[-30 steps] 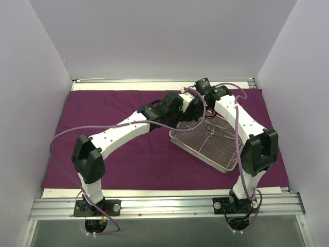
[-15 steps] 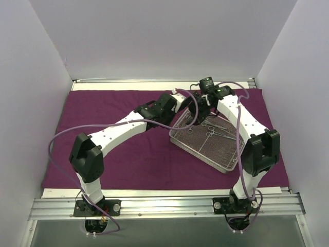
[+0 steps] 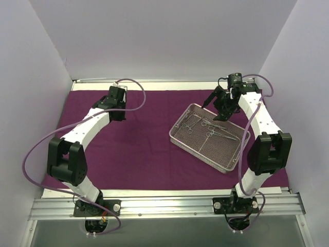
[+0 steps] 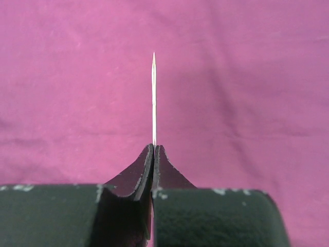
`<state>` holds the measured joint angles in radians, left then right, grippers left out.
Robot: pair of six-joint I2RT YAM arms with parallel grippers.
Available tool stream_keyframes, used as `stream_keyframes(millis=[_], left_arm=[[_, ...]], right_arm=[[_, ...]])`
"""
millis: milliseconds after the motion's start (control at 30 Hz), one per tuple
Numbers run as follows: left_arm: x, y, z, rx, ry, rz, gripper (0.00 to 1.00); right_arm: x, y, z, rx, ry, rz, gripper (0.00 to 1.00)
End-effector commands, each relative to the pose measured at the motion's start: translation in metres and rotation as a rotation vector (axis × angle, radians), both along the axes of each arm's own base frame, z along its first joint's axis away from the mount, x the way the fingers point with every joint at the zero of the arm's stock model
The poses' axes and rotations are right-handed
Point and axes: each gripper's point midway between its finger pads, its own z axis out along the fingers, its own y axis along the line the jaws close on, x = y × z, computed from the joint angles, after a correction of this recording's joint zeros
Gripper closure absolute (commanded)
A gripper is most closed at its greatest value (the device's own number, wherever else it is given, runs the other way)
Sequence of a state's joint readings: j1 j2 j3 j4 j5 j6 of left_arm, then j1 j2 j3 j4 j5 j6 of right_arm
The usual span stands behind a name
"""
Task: Open and lay out the surgical kit
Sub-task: Place the medical item in the surgical kit.
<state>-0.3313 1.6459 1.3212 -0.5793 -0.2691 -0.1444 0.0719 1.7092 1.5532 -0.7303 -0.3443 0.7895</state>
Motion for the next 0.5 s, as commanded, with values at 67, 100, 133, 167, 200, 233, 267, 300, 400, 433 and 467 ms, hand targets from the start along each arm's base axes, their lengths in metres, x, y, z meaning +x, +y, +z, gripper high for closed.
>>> stream_keyframes(millis=[67,100,133,167,200,233,267,300,400,433,467], left_arm=[[0.013,0.017,-0.015,-0.060,-0.001,0.030,0.98],[0.016,0.015,-0.018,-0.076,0.002,0.031,0.98],[0.021,0.014,-0.022,-0.081,-0.001,0.034,0.98],[0.024,0.016,-0.025,-0.086,-0.002,0.043,0.98],[0.026,0.018,-0.032,-0.095,0.011,0.072,0.98],[0.030,0.021,-0.031,-0.106,0.009,0.094,0.98],[0.034,0.027,-0.032,-0.123,0.011,0.121,0.98],[0.036,0.028,-0.037,-0.136,0.023,0.134,0.98],[0.047,0.030,-0.040,-0.128,0.009,0.105,0.98],[0.049,0.031,-0.040,-0.119,0.009,0.100,0.98],[0.054,0.031,-0.038,-0.115,0.002,0.096,0.98]], right_arm=[[-0.009,-0.001,-0.009,0.001,0.038,0.067,0.23],[-0.008,-0.002,-0.011,-0.001,0.039,0.069,0.23],[-0.007,-0.002,-0.011,0.001,0.040,0.069,0.23],[-0.007,-0.002,-0.013,0.001,0.044,0.069,0.23],[-0.007,-0.003,-0.015,0.002,0.050,0.069,0.23],[-0.008,-0.002,-0.017,0.007,0.054,0.075,0.23],[-0.009,-0.002,-0.019,0.009,0.059,0.077,0.23],[-0.008,-0.001,-0.021,0.012,0.058,0.082,0.23],[-0.012,-0.001,-0.027,0.026,0.068,0.089,0.23],[-0.012,-0.001,-0.028,0.031,0.070,0.091,0.23],[-0.013,-0.001,-0.029,0.035,0.069,0.093,0.23]])
